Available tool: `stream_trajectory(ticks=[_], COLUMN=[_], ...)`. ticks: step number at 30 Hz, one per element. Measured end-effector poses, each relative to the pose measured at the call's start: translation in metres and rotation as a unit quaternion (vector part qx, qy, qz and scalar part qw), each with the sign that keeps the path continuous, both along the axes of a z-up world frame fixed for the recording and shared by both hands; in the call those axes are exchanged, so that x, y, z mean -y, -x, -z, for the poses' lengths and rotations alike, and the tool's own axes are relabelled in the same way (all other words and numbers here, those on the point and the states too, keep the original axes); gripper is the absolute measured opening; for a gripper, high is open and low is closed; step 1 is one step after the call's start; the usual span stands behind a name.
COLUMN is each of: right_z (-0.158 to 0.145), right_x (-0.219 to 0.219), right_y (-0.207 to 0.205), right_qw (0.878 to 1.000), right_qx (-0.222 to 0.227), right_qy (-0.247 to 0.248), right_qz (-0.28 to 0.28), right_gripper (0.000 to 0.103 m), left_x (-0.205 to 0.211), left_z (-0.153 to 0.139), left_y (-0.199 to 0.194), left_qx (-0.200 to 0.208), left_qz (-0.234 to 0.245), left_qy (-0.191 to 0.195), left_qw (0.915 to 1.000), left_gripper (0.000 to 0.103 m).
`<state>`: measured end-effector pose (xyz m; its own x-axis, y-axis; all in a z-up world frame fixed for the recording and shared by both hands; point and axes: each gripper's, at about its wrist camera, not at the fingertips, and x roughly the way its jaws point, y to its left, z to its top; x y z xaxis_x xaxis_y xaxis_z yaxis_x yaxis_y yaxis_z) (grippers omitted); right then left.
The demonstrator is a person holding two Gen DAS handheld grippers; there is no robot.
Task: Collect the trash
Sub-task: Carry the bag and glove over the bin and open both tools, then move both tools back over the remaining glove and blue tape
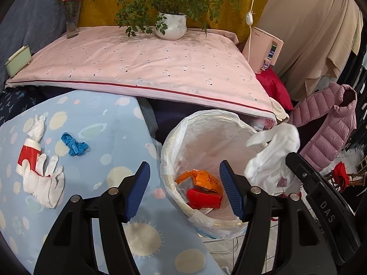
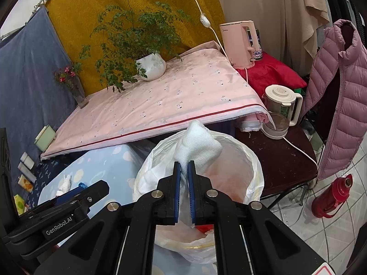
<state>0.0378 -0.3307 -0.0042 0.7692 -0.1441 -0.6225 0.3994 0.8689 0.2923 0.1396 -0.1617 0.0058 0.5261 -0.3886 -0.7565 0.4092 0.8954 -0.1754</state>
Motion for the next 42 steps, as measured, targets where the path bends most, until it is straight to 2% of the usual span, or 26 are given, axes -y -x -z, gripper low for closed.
stream_trajectory(ticks=[5, 11, 17, 22, 25, 42], right_z=[-0.001, -0.004, -0.007, -0.009, -0.009, -0.005], right_x=[-0.005, -0.013, -0.024, -0.035, -0.045, -0.104], right_y=[-0.003, -0.007, -0.01, -0.013, -0.015, -0.034], right_qw=[1.0, 1.0, 1.0, 0.999, 0.999, 0.995], right_qx=[0.001, 0.001, 0.0, -0.002, -0.004, -0.018], right_qy=[0.005, 0.01, 0.016, 0.02, 0.024, 0.042], right_qz=[-0.003, -0.007, -0.016, -0.026, -0.033, -0.083], right_gripper=[0.012, 0.022, 0.028, 0.03, 0.035, 0.041], left_x=[-0.008, -0.018, -0.03, -0.045, -0.056, -0.13], left_z=[0.0, 0.0, 0.003, 0.005, 0.008, 0.029], left_y=[-0.002, -0.004, -0.005, -0.006, -0.008, -0.017], left_qx=[0.003, 0.002, -0.002, -0.005, -0.009, -0.03], left_qz=[-0.015, -0.028, -0.041, -0.056, -0.066, -0.141], left_qy=[-0.001, 0.0, 0.0, 0.001, 0.004, 0.01], left_qw=[0.9999, 0.9996, 0.9991, 0.9984, 0.9978, 0.9895], left_gripper=[0.07, 0.071, 0.076, 0.077, 0.077, 0.083])
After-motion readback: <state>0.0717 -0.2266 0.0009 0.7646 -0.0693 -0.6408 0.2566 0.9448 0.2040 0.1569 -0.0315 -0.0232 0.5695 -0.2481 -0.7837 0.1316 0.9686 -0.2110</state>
